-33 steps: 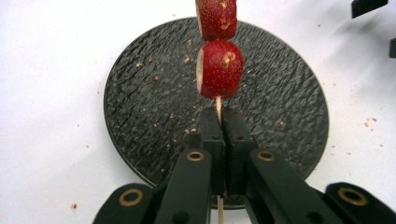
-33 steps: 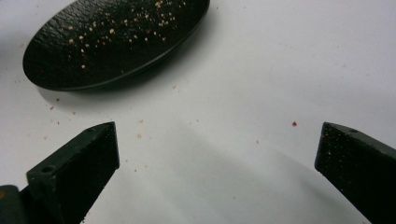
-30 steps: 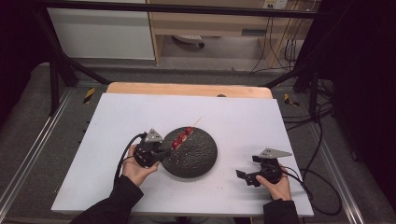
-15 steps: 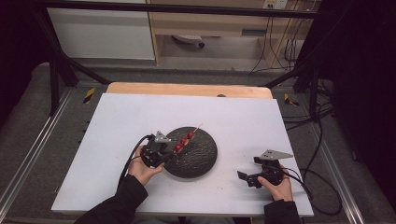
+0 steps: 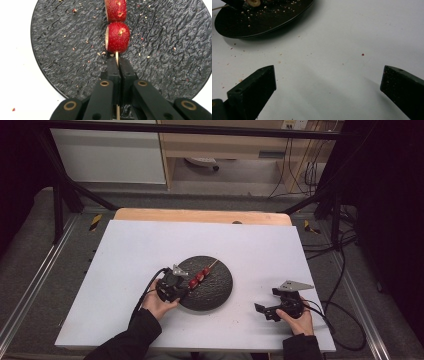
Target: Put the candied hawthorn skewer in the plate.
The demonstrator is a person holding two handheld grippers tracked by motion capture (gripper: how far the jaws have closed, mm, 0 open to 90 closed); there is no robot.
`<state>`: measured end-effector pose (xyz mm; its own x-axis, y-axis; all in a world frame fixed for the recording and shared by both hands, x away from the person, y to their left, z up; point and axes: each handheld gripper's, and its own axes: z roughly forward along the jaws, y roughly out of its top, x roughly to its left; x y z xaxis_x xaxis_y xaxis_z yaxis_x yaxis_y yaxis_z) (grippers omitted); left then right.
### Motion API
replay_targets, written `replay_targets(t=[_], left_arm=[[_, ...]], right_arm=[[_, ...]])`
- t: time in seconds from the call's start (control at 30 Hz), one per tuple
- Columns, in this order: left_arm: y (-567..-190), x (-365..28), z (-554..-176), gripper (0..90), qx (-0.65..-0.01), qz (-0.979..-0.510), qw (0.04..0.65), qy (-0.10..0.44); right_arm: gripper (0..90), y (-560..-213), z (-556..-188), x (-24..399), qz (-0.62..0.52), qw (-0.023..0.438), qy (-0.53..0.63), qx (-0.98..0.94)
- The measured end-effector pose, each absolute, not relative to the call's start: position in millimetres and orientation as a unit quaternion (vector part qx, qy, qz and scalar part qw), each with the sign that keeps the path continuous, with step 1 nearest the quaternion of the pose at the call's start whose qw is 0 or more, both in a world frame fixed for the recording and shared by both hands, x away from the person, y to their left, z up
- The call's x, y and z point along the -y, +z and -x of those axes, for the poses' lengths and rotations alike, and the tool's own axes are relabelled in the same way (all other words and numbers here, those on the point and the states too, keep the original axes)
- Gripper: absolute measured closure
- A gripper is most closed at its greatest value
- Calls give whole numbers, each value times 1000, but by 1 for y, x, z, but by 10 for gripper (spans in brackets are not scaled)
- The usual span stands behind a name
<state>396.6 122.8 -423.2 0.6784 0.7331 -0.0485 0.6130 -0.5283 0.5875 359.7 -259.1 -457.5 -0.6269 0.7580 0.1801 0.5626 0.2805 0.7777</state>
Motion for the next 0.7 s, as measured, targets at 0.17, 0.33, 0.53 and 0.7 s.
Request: replay_targets(t=[0.17, 0.33, 0.53, 0.7], left_arm=[[-424, -122, -396, 880, -388, -867, 293, 105], [-422, -124, -396, 861, -384, -866, 299, 110], [-416, -134, -391, 712, -373, -861, 325, 117], [-409, -150, -386, 577, -359, -858, 346, 121]], right_arm=[[9, -457, -359, 259, -417, 112, 432, -792], [10, -457, -359, 259, -420, 112, 432, -790], [10, -457, -359, 259, -421, 111, 432, -790], [9, -456, -359, 259, -422, 111, 432, -789]])
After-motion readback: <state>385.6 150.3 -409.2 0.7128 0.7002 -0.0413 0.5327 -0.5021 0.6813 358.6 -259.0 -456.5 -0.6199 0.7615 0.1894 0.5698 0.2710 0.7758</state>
